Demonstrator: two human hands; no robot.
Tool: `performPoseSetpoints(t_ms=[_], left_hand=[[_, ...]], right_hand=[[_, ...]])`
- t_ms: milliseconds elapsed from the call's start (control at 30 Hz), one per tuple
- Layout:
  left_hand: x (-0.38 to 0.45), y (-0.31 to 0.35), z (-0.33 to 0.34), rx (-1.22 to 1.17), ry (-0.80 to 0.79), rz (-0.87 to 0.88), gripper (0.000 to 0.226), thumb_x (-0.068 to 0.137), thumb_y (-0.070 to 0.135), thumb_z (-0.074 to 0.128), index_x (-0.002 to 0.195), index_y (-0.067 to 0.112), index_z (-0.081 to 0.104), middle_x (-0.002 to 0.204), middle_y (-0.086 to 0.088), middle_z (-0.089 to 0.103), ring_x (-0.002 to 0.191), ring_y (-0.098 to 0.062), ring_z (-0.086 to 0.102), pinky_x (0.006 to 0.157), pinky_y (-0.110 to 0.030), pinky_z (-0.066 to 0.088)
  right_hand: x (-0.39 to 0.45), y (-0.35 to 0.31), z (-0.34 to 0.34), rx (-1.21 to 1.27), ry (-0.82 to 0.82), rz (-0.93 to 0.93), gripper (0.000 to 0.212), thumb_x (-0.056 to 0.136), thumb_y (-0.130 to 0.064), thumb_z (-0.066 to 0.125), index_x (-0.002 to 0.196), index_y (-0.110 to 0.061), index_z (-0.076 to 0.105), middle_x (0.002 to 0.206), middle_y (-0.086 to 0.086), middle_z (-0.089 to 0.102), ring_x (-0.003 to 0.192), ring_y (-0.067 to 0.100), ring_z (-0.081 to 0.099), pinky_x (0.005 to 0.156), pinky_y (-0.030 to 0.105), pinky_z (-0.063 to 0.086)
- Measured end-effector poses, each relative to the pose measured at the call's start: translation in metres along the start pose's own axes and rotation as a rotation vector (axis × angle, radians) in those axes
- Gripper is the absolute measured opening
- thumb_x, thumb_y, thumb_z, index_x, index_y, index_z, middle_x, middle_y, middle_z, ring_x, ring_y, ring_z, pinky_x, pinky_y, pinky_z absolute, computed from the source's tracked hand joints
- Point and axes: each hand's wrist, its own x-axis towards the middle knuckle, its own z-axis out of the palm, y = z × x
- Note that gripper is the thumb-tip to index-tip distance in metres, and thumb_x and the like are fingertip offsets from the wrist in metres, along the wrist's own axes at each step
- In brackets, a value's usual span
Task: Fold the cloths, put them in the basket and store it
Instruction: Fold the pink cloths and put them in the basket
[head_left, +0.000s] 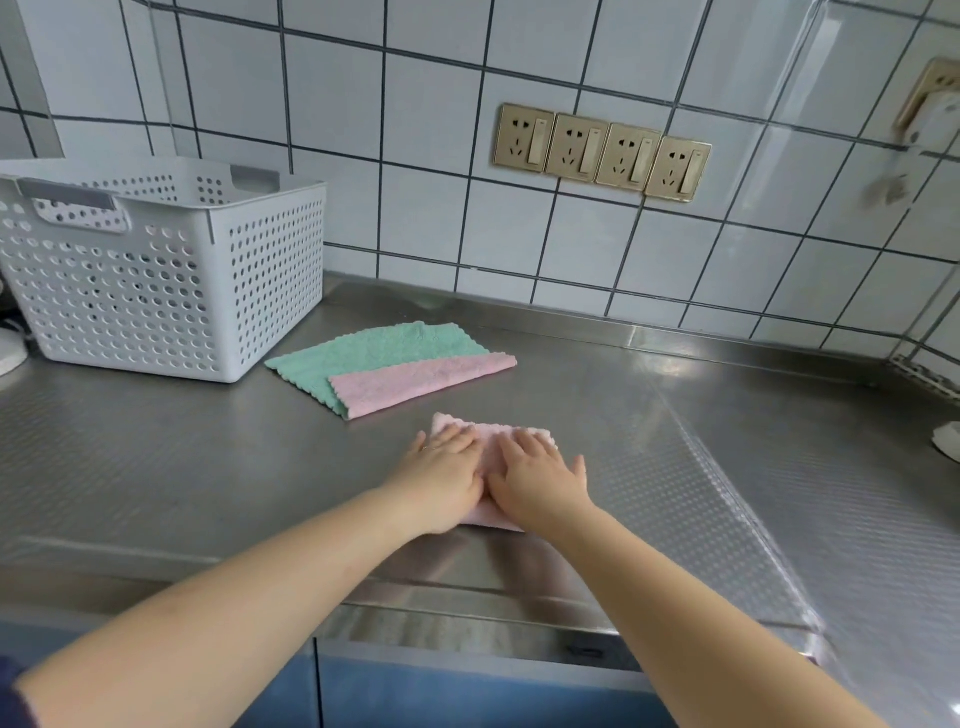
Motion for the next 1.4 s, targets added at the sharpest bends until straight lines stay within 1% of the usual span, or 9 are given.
performPoseSetpoints(t_ms=[300,400,500,600,667,767,833,1000,1400], left_hand=[[-0.004,-0.015,-0.001,0.039,-0.101,-0.037,0.058,0.100,0.040,0.020,0.151,0.016,0.005,0.159,0.001,-0.007,0.145,-0.011,-0.007,0.117,-0.046,-0.009],[-0.010,-0.018,-0.007,0.020,-0.080,-0.068,0.056,0.099,0.046,0.023,0.150,0.026,0.012,0.159,-0.003,0.000,0.146,-0.018,-0.002,0.117,-0.047,-0.007],[-0.026,-0.027,-0.016,-0.026,-0.026,-0.111,0.051,0.098,0.048,0.028,0.146,0.031,0.027,0.154,-0.001,0.028,0.146,-0.024,0.011,0.116,-0.051,-0.004],[-0.034,-0.027,-0.015,-0.225,-0.007,-0.109,0.029,0.098,0.036,0.038,0.110,0.016,0.055,0.117,-0.002,0.058,0.135,-0.019,0.034,0.115,-0.050,0.001],[-0.032,-0.025,-0.012,-0.355,0.044,-0.093,0.013,0.097,0.030,0.044,0.091,0.020,0.049,0.102,0.003,0.051,0.116,-0.018,0.046,0.116,-0.043,0.007],[-0.030,-0.025,-0.010,-0.476,0.144,-0.079,0.029,0.094,0.022,0.053,0.120,0.013,0.061,0.116,-0.005,0.057,0.109,-0.019,0.051,0.094,-0.021,0.032],[-0.029,-0.027,-0.008,-0.537,0.175,-0.074,0.035,0.092,0.014,0.056,0.126,0.006,0.057,0.116,-0.012,0.057,0.103,-0.022,0.054,0.079,-0.020,0.034],[-0.040,-0.058,-0.021,-0.726,0.259,-0.137,0.039,0.088,0.002,0.059,0.127,0.006,0.057,0.116,0.000,0.051,0.099,-0.015,0.053,0.098,-0.027,0.041],[-0.148,-0.222,-0.090,-0.628,0.375,-0.406,0.042,0.092,0.003,0.052,0.133,0.011,0.051,0.145,-0.003,0.042,0.132,-0.016,0.041,0.099,-0.018,0.028]], right_hand=[[-0.009,0.017,0.004,0.002,-0.092,0.140,0.067,0.091,-0.062,0.020,0.149,-0.031,0.007,0.159,0.001,0.000,0.146,0.018,0.000,0.113,0.057,0.001],[-0.014,0.023,-0.005,0.006,-0.070,0.164,0.068,0.087,-0.068,0.025,0.145,-0.033,0.019,0.154,0.001,0.024,0.144,0.020,0.014,0.112,0.058,0.007],[-0.027,0.039,-0.013,0.018,0.036,0.151,0.054,0.087,-0.061,0.038,0.135,-0.035,0.039,0.131,-0.004,0.053,0.129,0.022,0.040,0.111,0.057,0.017],[-0.035,0.043,-0.011,0.133,0.067,0.094,0.037,0.088,-0.050,0.049,0.122,-0.037,0.055,0.099,-0.008,0.056,0.110,0.020,0.053,0.105,0.048,0.032],[-0.034,0.042,-0.009,0.241,0.098,0.086,0.033,0.087,-0.044,0.055,0.118,-0.035,0.060,0.089,-0.008,0.054,0.101,0.021,0.057,0.095,0.039,0.042],[-0.032,0.041,-0.007,0.340,0.171,0.111,0.028,0.086,-0.036,0.061,0.113,-0.032,0.066,0.097,-0.002,0.062,0.094,0.021,0.060,0.078,0.028,0.042],[-0.031,0.038,-0.006,0.404,0.215,0.112,0.027,0.085,-0.029,0.063,0.112,-0.030,0.067,0.108,0.001,0.061,0.096,0.019,0.059,0.076,0.024,0.039],[-0.026,0.006,-0.007,0.520,0.246,0.051,0.027,0.087,-0.022,0.063,0.113,-0.026,0.067,0.109,-0.002,0.055,0.099,0.016,0.059,0.080,0.020,0.038],[0.016,-0.192,0.022,0.749,0.022,-0.225,0.023,0.084,-0.023,0.066,0.107,-0.022,0.071,0.096,-0.004,0.073,0.087,0.010,0.066,0.080,0.023,0.049]])
